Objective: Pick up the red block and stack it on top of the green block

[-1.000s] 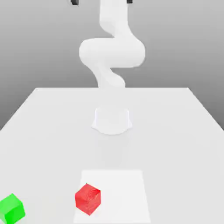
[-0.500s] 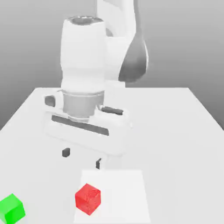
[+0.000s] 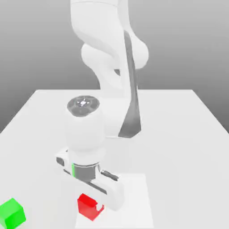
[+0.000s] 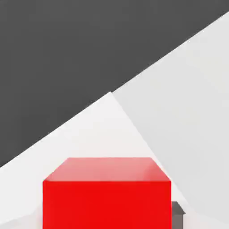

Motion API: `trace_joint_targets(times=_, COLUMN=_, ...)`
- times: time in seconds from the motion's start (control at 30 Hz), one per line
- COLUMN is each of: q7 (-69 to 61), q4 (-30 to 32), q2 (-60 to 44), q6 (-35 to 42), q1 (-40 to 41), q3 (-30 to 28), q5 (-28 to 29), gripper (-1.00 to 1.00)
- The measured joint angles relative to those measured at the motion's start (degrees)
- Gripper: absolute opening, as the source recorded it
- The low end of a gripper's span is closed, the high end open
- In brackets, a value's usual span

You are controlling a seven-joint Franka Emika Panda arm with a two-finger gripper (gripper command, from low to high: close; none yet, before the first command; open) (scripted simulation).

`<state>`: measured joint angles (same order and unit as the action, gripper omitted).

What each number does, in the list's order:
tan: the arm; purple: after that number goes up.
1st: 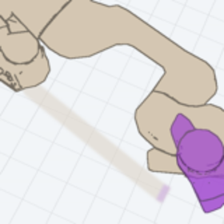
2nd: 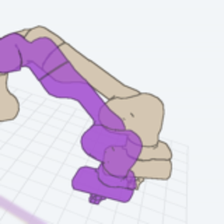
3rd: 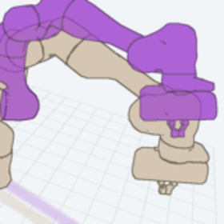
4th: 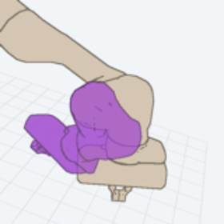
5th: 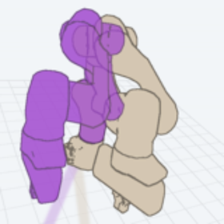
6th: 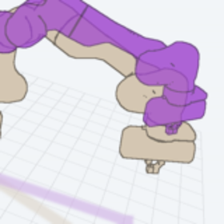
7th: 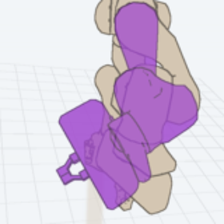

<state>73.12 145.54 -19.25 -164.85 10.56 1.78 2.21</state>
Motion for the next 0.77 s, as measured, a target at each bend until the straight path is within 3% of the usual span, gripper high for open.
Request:
trace_joint_targets(times=0.2, q7=-0.33, q4=0.44, q2=9.58, q6=9.15, q1=1.15, q3=0.14, q5=-1.49, gripper=-1.00)
trace_joint_targets(times=0.47, q7=7.79, q4=-14.99, q2=4.12, q6=19.30, q1=9.83, q3=-9.44, q5=-5.96, gripper=-1.00)
trace_joint_targets(times=0.57, q7=7.65, q4=-16.73, q2=-1.21, q6=15.79, q1=11.16, q3=-9.64, q5=-7.70, gripper=-1.00)
trace_joint_targets(times=0.6, q7=7.35, q4=-16.94, q2=-3.20, q6=14.03, q1=11.51, q3=-9.31, q5=-8.22, gripper=1.00)
trace_joint_targets(times=0.77, q7=7.35, q4=-16.94, q2=-3.20, q6=14.03, q1=11.51, q3=-9.31, q5=-8.22, gripper=1.00)
